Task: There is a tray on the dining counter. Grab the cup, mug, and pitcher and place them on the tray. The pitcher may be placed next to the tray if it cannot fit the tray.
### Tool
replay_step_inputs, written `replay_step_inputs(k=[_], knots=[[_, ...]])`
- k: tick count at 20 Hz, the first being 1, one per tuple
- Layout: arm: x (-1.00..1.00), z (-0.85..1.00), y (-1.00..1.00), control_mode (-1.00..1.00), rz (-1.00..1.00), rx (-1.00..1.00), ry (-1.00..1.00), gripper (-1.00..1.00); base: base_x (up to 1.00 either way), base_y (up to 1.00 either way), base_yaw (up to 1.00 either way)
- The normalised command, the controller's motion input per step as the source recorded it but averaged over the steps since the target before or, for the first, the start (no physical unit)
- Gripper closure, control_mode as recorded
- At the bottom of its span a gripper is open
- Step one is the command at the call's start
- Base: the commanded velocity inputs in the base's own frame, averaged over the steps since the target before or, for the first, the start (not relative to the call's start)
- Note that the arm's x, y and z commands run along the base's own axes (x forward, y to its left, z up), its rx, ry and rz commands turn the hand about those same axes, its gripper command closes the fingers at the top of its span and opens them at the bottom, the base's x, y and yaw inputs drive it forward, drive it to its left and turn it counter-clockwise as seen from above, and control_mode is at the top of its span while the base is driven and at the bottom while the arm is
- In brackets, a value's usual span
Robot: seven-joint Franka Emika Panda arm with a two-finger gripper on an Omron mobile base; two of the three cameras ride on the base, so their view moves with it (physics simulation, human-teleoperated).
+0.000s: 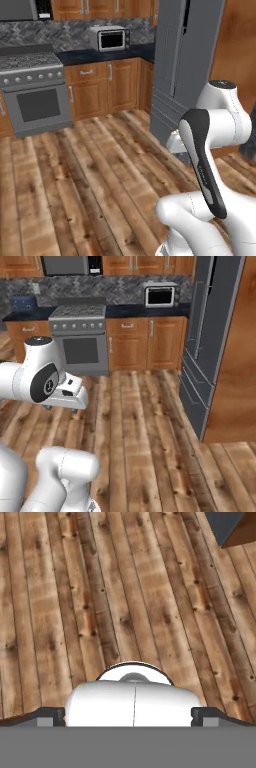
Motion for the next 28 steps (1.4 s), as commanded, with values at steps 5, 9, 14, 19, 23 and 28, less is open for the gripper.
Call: replay_step_inputs(k=[5,9,14,19,23,28], knots=[[0.0,0.0,0.0,1.0,0.0,0.0,0.0,-1.0,1.0,0.21,0.14],[0.0,0.0,0.0,1.0,0.0,0.0,0.0,-1.0,1.0,0.19,0.14],[0.0,0.0,0.0,1.0,0.0,0.0,0.0,-1.0,1.0,0.17,0.13],[0.0,0.0,0.0,1.0,0.0,0.0,0.0,-1.0,1.0,0.12,0.08],[0.0,0.0,0.0,1.0,0.0,0.0,0.0,-1.0,1.0,0.11,0.0],[0.0,0.0,0.0,1.0,0.0,0.0,0.0,-1.0,1.0,0.15,-0.11]])
